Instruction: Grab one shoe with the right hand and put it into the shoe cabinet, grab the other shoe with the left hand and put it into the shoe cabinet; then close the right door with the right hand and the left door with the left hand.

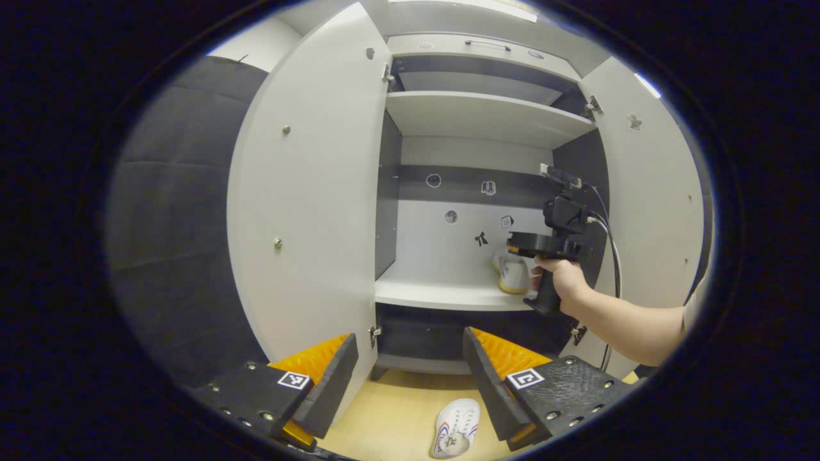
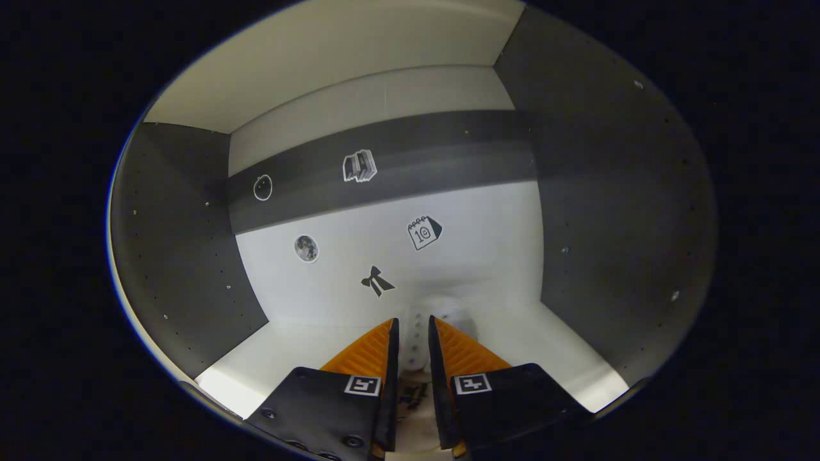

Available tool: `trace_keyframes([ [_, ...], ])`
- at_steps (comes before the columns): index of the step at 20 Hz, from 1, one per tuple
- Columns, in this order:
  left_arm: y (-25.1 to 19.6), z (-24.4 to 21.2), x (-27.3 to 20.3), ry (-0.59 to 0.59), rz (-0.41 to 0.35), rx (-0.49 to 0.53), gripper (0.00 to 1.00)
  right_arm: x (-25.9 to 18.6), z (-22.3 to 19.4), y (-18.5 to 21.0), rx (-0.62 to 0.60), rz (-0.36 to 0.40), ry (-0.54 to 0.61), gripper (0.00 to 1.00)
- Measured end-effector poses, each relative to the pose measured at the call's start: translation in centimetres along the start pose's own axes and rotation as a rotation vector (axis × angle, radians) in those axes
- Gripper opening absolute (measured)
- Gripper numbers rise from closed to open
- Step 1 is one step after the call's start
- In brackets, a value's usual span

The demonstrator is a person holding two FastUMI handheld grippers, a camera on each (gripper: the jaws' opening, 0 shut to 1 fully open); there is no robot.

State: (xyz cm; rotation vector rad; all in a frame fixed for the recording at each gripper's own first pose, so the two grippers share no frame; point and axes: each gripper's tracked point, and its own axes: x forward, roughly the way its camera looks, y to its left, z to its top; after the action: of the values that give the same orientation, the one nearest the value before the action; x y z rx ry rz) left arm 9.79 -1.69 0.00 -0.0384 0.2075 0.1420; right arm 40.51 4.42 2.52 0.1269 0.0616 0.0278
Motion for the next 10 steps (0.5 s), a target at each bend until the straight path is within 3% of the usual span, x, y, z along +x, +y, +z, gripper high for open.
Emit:
trace_keyframes([
  [2, 0.6, -0.3, -0.7, 0.001, -0.027, -0.001, 0.94, -2.4, 0.7, 1.0, -0.036, 0.013, -0.012, 0.36],
  [5, 1.9, -0.5, -1.7, -0.004, -0.103, 0.015, 0.95, -7.1, 0.7, 1.6, -0.081, -0.011, -0.032, 1.00],
  [9, 3.2, -3.3, -3.5, 0.037, -0.190, 0.041, 0.94, -15.7, -1.5, 1.3, -0.092, -0.054, -0.012, 0.98],
  [10, 3.2, -4.1, -3.9, 0.053, -0.216, 0.031, 0.94, -18.1, -2.1, 0.7, -0.092, -0.072, -0.004, 0.93],
])
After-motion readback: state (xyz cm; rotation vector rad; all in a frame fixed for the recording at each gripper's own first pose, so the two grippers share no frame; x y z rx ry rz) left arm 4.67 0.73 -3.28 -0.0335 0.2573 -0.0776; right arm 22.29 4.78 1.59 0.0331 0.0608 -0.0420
